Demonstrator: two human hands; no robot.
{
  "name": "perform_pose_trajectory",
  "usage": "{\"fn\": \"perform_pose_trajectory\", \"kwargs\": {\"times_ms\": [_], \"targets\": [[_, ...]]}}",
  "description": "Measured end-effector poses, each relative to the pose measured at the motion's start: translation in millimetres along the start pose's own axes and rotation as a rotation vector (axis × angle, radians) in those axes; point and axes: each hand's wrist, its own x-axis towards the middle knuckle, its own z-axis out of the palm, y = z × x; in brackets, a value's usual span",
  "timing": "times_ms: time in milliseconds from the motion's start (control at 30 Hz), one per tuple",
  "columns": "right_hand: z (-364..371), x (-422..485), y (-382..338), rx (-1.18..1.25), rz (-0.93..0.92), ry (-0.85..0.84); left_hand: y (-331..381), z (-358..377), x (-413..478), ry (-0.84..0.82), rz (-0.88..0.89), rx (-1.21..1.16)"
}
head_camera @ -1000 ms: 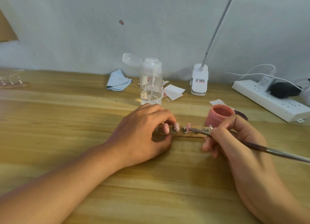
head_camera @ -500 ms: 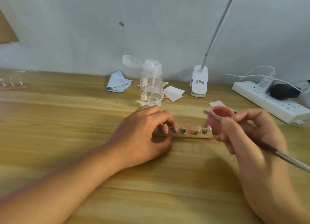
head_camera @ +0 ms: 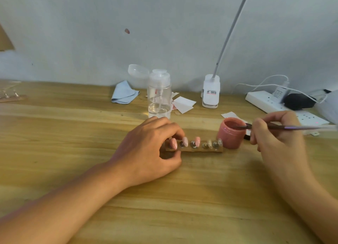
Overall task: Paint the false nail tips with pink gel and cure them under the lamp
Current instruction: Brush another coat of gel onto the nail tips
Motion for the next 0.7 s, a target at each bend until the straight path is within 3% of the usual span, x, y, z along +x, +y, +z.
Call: {"fn": "perform_pose_trajectory", "kwargs": {"times_ms": [300,433,600,700], "targets": [[5.8,-2.2,-3.2,-0.028,0.052,-0.081,-0.7,0.6,1.1,0.014,-0.007,-0.015],[7.4,-15.4,-18.0,0.193,-0.024,-0.001,-3.1,0.9,1.3,-0.004,-0.035,-0.025],[19.5,-38.9,-27.3,0.379,0.03,-0.209,-4.2,1.2,1.3,-0.017,-0.042,-0.02],[20.5,-43.3,-25.5,0.435,0.153,-0.219,-4.2,1.4,1.7,-0.021,-0.04,-0.026]]}}
